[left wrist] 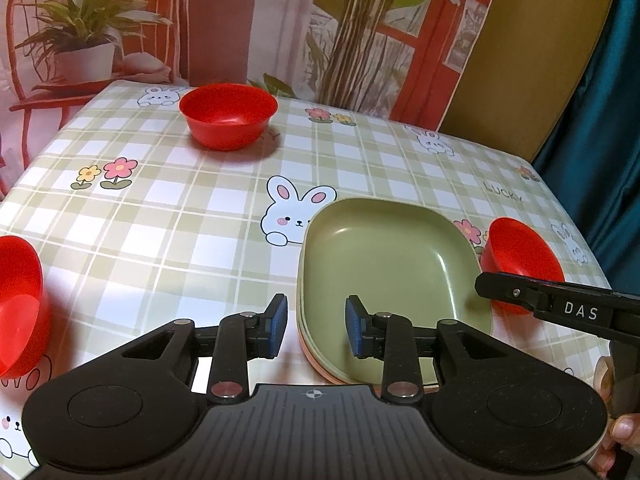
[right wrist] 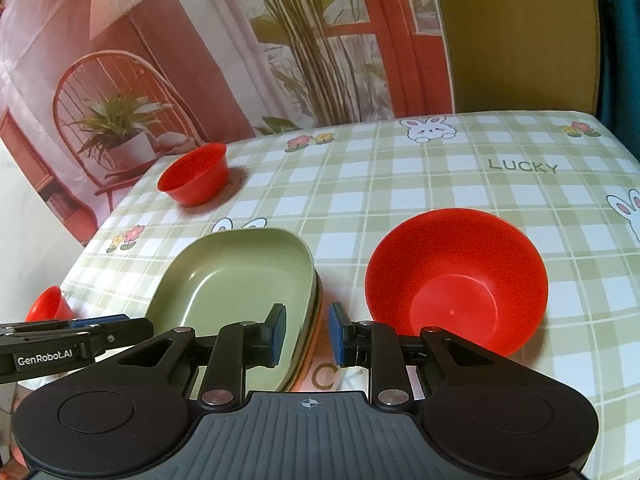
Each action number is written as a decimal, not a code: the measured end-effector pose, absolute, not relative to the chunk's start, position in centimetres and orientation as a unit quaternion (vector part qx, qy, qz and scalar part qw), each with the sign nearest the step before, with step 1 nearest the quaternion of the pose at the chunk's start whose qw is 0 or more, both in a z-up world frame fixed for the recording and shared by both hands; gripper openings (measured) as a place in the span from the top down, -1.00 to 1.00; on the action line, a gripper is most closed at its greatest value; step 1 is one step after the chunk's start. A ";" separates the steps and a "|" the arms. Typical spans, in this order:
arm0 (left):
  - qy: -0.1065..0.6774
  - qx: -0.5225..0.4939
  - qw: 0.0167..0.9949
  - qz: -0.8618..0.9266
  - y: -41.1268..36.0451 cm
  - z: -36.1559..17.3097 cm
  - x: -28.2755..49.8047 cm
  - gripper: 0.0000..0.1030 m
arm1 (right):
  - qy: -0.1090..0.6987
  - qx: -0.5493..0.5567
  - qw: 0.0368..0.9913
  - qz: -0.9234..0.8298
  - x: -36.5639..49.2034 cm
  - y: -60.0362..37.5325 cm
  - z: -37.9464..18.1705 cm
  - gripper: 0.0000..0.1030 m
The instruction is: Organize plates and bowls
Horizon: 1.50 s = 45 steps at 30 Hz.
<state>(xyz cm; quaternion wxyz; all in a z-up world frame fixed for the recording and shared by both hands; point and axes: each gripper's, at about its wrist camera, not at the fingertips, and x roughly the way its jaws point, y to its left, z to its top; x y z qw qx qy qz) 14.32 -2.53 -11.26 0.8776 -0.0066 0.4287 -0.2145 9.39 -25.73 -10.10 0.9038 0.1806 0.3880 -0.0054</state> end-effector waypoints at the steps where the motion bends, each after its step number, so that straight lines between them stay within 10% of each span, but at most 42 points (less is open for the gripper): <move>1: 0.427 -0.007 0.878 -0.214 -2.5 -11.2 14.3 0.36 | 0.387 0.180 0.904 -0.006 9.3 -25.8 -10.1 0.56; 45: 0.404 0.109 0.843 -0.337 -19.8 -11.9 14.3 0.36 | 0.333 0.202 0.915 -0.108 6.4 -38.0 -12.6 0.59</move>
